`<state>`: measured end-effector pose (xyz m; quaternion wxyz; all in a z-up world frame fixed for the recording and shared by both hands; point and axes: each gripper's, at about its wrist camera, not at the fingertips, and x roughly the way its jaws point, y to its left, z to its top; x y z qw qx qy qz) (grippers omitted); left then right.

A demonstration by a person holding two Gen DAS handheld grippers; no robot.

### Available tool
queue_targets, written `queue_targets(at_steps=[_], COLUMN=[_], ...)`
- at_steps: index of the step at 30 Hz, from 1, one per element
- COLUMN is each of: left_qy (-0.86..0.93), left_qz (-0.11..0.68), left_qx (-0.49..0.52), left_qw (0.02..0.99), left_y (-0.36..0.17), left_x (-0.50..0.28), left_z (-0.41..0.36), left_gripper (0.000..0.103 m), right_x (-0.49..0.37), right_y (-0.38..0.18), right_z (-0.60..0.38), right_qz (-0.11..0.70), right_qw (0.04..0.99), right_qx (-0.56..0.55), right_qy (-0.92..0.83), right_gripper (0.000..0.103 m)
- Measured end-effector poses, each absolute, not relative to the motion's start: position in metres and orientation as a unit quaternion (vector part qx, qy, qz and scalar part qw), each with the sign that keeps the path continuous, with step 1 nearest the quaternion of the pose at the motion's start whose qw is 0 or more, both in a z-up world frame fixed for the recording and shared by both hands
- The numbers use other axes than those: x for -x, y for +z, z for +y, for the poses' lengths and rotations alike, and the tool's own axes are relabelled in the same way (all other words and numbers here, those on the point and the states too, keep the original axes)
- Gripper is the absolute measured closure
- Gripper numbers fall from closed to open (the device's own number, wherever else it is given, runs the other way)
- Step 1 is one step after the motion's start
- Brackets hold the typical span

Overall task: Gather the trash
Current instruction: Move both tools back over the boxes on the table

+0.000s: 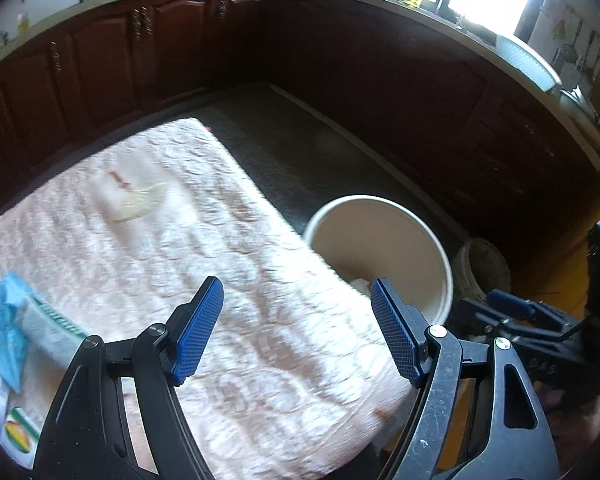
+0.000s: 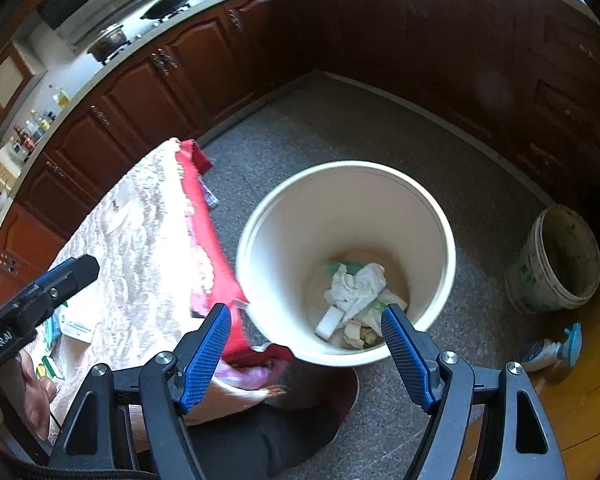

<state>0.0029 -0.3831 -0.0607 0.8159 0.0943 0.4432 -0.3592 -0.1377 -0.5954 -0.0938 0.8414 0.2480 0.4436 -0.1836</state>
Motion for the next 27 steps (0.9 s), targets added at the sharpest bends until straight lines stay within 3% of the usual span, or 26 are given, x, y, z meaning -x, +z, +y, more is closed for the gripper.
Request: queue_targets(at_steps=[12,27], left_qy=[-0.298,-0.234], left_qz=[0.419,0.456], left_qx=[-0.102,-0.059], left_qw=[0.852,0.857], left_y=[-0.052,-0.051], left_x=[-0.009,-0.027], left_z=[-0.316,-0.177], left_gripper=[0.027,0.027], right_x=[0.110,0.059], right_y=[-0.070,-0.068], right_z=[-0.532,-0.441], right_qz=[0.422,0.445], right_qw=[0.873,0.883], right_qx=[-0.195,-0.143], right_qy=[-0.146,-0.041], right_gripper=[0.023,0.023])
